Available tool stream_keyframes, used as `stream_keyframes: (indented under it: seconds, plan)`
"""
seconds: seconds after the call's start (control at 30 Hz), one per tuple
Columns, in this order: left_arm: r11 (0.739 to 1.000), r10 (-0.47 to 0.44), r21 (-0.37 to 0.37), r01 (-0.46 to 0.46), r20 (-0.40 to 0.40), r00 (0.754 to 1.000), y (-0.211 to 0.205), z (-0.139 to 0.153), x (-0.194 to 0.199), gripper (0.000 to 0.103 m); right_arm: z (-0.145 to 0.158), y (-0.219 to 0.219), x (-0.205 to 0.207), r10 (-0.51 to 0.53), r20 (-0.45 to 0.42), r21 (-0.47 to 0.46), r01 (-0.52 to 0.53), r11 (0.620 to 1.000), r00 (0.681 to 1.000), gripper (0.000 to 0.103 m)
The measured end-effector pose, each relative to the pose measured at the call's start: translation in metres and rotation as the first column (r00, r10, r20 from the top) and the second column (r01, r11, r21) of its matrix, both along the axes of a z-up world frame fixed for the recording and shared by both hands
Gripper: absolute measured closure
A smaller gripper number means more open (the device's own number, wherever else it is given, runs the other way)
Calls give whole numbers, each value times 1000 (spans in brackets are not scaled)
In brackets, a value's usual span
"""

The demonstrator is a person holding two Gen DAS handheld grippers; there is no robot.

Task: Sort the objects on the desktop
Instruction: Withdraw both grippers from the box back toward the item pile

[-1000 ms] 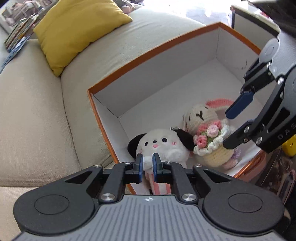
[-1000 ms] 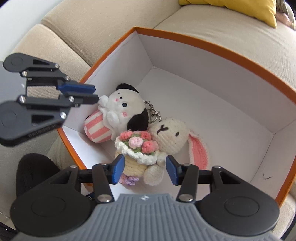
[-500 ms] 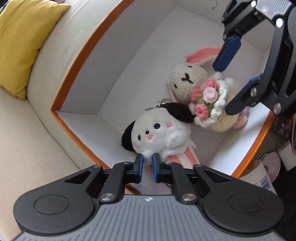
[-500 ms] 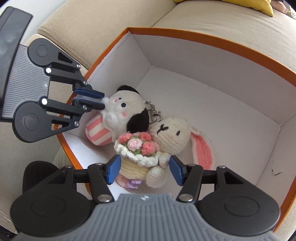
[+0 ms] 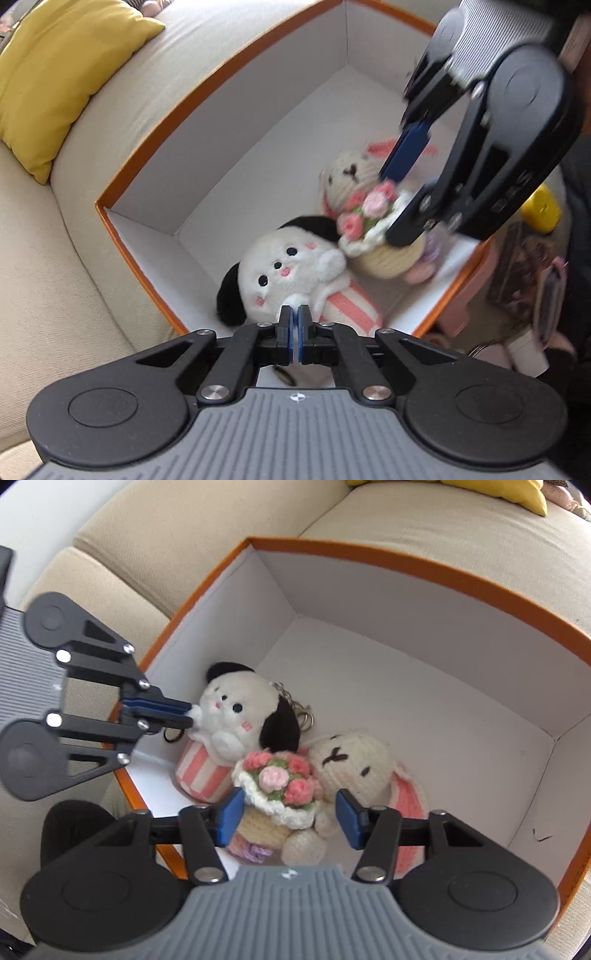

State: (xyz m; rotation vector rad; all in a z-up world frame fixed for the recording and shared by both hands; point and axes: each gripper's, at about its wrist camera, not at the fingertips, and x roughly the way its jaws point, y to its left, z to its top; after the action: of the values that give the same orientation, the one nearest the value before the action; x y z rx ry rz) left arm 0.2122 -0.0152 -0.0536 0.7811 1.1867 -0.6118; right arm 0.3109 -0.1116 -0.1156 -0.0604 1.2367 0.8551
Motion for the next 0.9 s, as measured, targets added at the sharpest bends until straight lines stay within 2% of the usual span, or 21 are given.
stream_keyframes:
  seconds: [0.13, 0.23, 0.37, 0.53, 0.63, 0.73, 0.9]
  plan:
    - [996, 24, -91, -24, -1, 1000, -2, 13, -4, 103, -1, 2, -2, 78, 18, 27, -78, 997, 997, 58]
    - [996, 26, -81, -23, 34, 999, -13, 16, 1, 103, -3, 7, -2, 124, 41, 48, -126, 991, 991, 60]
    - [995, 82, -67, -78, 60, 995, -5, 19, 3, 103, -4, 18, -3, 169, 52, 82, -173, 982, 984, 61]
    - [980, 179, -97, -171, 80, 980, 6, 24, 4, 103, -4, 30, -4, 171, 50, 70, -175, 982, 984, 61]
    - [960, 246, -160, -231, 83, 966, 11, 32, -2, 103, 1, 30, -12, 165, 62, 49, -169, 984, 984, 58]
    - [927, 312, -241, -286, 77, 947, 23, 34, -14, 103, 10, 31, -20, 155, 93, 20, -157, 987, 984, 54]
    - [874, 393, -344, -343, 84, 916, 37, 59, -47, 103, 23, 29, -32, 122, 127, -12, -122, 992, 984, 50]
